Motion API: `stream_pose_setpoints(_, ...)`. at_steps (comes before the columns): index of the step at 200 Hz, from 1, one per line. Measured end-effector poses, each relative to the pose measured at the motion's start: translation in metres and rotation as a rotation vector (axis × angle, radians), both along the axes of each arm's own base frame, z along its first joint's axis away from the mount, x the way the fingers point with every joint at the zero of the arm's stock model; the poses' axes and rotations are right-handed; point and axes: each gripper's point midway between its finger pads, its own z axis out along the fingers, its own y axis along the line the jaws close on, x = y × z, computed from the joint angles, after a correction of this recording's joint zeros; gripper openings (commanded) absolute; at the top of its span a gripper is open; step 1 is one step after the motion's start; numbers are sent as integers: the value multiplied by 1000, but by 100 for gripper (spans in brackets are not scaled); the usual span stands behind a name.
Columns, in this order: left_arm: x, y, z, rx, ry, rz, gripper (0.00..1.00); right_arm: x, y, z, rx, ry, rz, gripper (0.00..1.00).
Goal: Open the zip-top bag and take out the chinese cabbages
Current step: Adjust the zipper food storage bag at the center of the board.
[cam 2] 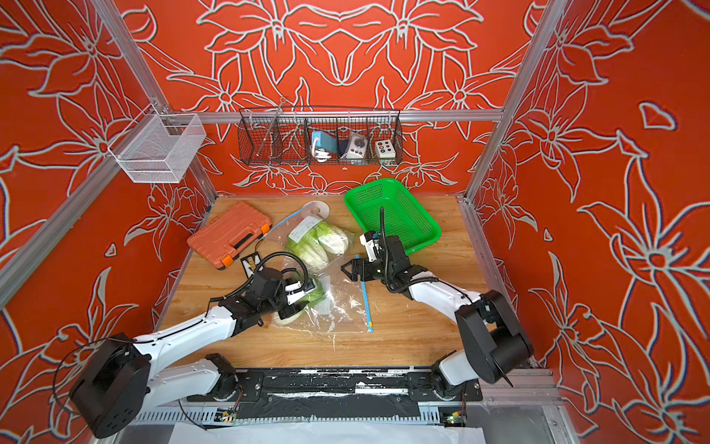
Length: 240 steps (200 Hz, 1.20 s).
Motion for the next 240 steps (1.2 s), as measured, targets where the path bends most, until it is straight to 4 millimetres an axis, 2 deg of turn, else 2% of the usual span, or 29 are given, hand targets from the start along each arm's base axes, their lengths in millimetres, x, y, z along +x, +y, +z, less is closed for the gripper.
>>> stream_pose_setpoints(19, 2, 2, -2, 11, -5, 11, 34, -2, -11, 9, -25, -34, -39, 89)
stream_pose_setpoints(51, 5, 4, 3, 10, -27, 24, 0, -6, -25, 22, -45, -76, -90, 88)
stream_pose_setpoints(79, 3, 5, 10, -16, -60, 29, 0, -16, -35, 18, -41, -75, -114, 88)
stream_pose_setpoints(120, -2, 7, 14, -47, -85, 31, 0, -29, -40, -25, -46, 43, -127, 88)
stream_pose_setpoints(153, -4, 5, 23, -90, -100, 25, 0, -35, -31, -55, -12, 141, -102, 88)
stream_pose_setpoints(184, -8, 5, 32, -130, -126, 11, 0, -33, -19, -68, 30, 178, -73, 89)
stream_pose_setpoints(226, -9, 3, 34, -141, -125, -1, 0, -30, -7, -83, 77, 222, -42, 89)
stream_pose_setpoints(235, -9, 3, 34, -142, -125, -1, 0, -28, -4, -82, 92, 219, -37, 86)
stream_pose_setpoints(240, -9, 3, 34, -142, -125, -1, 0, -27, -3, -82, 99, 220, -35, 80)
